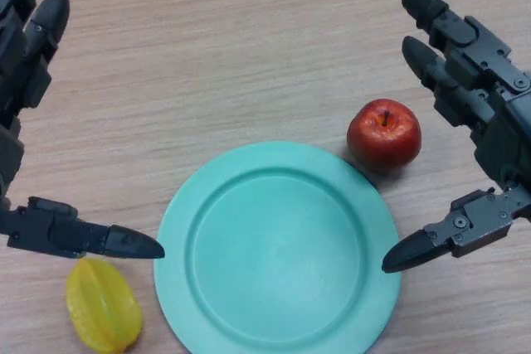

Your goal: Pick up the red apple and place it on the plate

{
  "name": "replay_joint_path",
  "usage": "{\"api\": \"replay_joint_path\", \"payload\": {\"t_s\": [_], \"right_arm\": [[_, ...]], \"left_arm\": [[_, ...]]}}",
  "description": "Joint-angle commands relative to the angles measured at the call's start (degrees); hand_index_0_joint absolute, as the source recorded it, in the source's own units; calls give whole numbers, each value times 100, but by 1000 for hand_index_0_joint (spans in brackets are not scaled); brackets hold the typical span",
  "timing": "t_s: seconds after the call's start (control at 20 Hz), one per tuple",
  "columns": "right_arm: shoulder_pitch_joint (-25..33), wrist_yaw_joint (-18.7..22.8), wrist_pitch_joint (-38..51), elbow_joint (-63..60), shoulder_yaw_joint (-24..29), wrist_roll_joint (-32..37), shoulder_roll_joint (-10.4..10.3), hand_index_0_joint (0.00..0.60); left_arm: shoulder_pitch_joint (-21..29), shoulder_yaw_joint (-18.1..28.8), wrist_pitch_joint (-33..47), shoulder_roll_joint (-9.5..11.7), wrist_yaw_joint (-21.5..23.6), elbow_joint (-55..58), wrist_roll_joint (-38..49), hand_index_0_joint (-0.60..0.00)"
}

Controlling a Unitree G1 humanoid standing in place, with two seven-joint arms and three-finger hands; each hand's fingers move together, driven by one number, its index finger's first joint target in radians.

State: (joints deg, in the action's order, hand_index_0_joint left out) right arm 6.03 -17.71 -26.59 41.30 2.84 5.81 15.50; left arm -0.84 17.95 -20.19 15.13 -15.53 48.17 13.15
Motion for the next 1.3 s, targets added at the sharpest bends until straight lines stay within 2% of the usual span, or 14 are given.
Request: {"api": "replay_joint_path", "payload": {"t_s": [0.05,0.25,0.4,0.5,0.65,0.8,0.95,1.05,1.15,1.25,1.3], "right_arm": [[101,134,538,374,322,247,75,0],[137,172,472,273,385,368,101,0],[338,192,639,-70,441,329,168,0],[677,246,1284,-846,529,151,268,0],[1216,320,2034,-1985,532,-116,447,0],[1901,707,2608,-3466,411,-545,545,0],[2145,784,3002,-4527,211,-956,500,0],[2397,875,3295,-5356,76,-1326,420,0],[2682,1136,3546,-6149,13,-1554,276,0],[2794,1341,3594,-6403,45,-1553,217,200],[2904,1540,3597,-6662,47,-1573,214,351]], "left_arm": [[35,208,611,159,216,313,-78,0],[56,293,387,158,334,303,251,0],[19,165,427,135,334,227,193,0],[-43,153,27,90,384,360,471,0],[-124,10,7,20,393,318,436,0],[-160,-152,68,-37,418,263,374,0],[-199,-199,62,-60,438,293,390,0],[-215,-284,60,-76,453,291,334,0],[-216,-296,37,-85,474,308,342,0],[-226,-306,65,-97,484,312,330,0],[-262,-309,114,-113,482,310,317,0]]}}
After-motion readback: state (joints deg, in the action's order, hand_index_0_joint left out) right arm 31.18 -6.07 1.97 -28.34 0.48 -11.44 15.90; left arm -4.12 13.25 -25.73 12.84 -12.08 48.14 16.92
